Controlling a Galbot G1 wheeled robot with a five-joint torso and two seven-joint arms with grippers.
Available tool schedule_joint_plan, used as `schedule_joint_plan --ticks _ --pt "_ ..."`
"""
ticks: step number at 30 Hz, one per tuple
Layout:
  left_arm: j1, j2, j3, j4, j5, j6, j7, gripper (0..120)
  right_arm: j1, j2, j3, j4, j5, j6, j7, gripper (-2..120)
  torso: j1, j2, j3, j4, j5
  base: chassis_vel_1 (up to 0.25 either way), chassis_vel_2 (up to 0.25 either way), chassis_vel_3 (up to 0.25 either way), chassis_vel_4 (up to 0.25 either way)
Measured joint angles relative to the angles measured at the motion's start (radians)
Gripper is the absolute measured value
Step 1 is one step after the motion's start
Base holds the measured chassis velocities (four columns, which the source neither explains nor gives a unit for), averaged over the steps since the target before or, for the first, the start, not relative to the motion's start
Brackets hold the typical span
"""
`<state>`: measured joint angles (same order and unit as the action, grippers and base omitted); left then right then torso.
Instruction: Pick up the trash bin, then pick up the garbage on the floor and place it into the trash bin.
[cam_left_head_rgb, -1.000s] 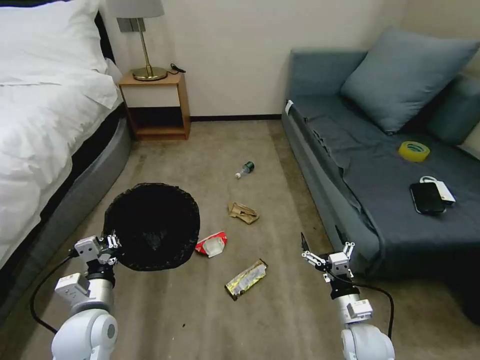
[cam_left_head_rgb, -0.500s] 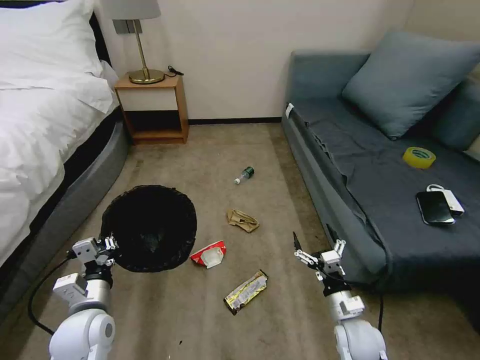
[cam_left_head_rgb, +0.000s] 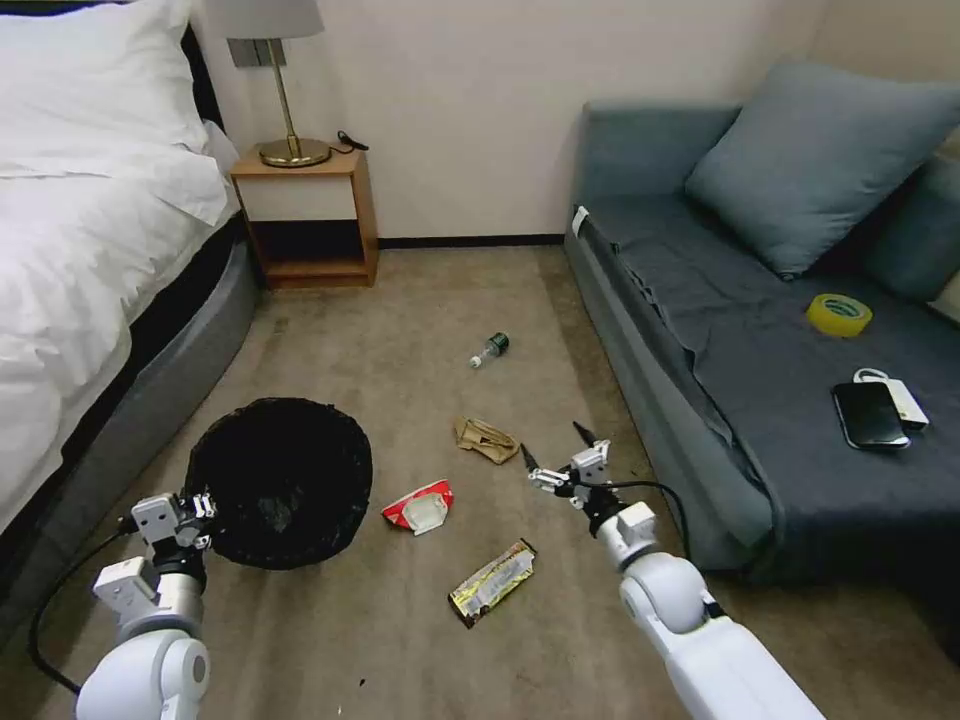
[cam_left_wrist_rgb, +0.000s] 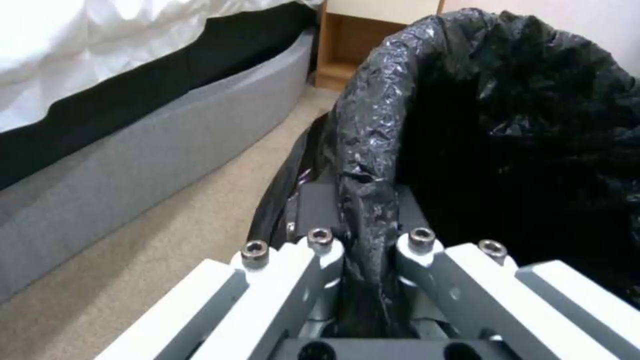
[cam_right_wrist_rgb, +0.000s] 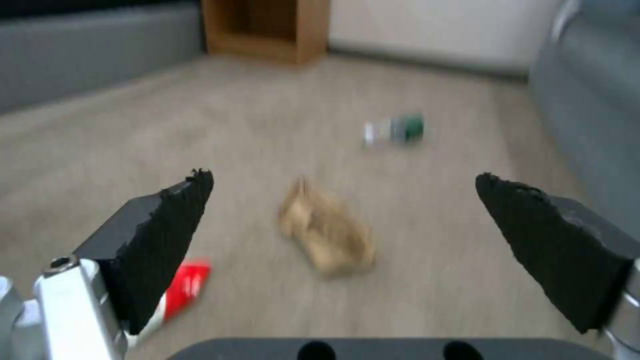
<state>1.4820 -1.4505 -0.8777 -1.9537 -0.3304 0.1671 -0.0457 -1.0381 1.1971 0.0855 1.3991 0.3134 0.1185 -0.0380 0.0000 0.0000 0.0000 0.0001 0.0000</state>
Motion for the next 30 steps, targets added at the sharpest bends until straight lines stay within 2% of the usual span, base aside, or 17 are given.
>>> schedule_joint_plan --ticks 4,7,9,11,13,15,16,19,20,24,30 --pt "0.0 0.004 -0.009 0.01 0.0 -0.002 0.003 4 0.008 0.014 -0.014 -0.079 0.091 -0.062 -0.014 100 0.0 0.0 0.0 -0.0001 0.0001 0.0 0.0 0.0 0.0" --pt "-0.001 0.009 -0.014 0.019 0.0 -0.002 0.008 4 0.014 0.014 -0.026 -0.111 0.177 -0.186 -0.032 100 0.0 0.0 0.0 -0.0001 0.0 0.0 0.0 0.0 0.0" --pt "-0.001 0.01 -0.014 0.019 0.0 -0.002 0.009 4 0.016 0.014 -0.028 -0.114 0.194 -0.211 -0.033 100 0.0 0.0 0.0 -0.0001 -0.0002 0.0 0.0 0.0 0.0" --pt "0.0 0.01 -0.012 0.02 0.002 -0.002 0.01 4 0.024 0.014 -0.033 -0.119 0.258 -0.286 -0.034 100 0.0 0.0 0.0 -0.0001 -0.0001 0.0 0.0 0.0 0.0" --pt "0.001 0.009 -0.012 0.021 0.003 -0.002 0.01 4 0.025 0.014 -0.034 -0.119 0.279 -0.307 -0.035 100 0.0 0.0 0.0 -0.0001 -0.0001 0.0 0.0 0.0 0.0" --pt "0.006 0.006 -0.01 0.021 0.006 -0.002 0.011 4 0.026 0.013 -0.03 -0.121 0.356 -0.38 -0.076 100 0.0 0.0 0.0 -0.0001 -0.0001 0.0 0.0 0.0 0.0" --pt "0.006 0.006 -0.01 0.021 0.006 -0.002 0.011 4 0.026 0.013 -0.03 -0.121 0.356 -0.38 -0.076 100 0.0 0.0 0.0 -0.0001 -0.0001 0.0 0.0 0.0 0.0" --pt "0.015 0.004 -0.015 0.021 0.009 -0.002 0.017 4 0.014 0.001 0.004 -0.154 0.428 -0.403 -0.222 100 0.0 0.0 0.0 0.0 -0.0001 0.0 0.0 0.0 0.0" --pt "0.015 0.004 -0.015 0.021 0.009 -0.002 0.017 4 0.014 0.001 0.004 -0.154 0.428 -0.403 -0.222 100 0.0 0.0 0.0 0.0 -0.0001 0.0 0.0 0.0 0.0" --pt "0.021 0.003 -0.022 0.034 0.012 -0.011 0.026 4 0.005 0.012 0.042 -0.265 0.365 -0.328 -0.417 100 0.0 0.0 0.0 -0.0002 0.0 0.0 0.0 0.0 0.0" --pt "0.021 0.002 -0.022 0.044 0.019 -0.015 0.029 4 0.012 0.039 0.052 -0.333 0.354 -0.295 -0.473 100 0.0 0.0 0.0 -0.0002 0.0 0.0 0.0 0.0 0.0"
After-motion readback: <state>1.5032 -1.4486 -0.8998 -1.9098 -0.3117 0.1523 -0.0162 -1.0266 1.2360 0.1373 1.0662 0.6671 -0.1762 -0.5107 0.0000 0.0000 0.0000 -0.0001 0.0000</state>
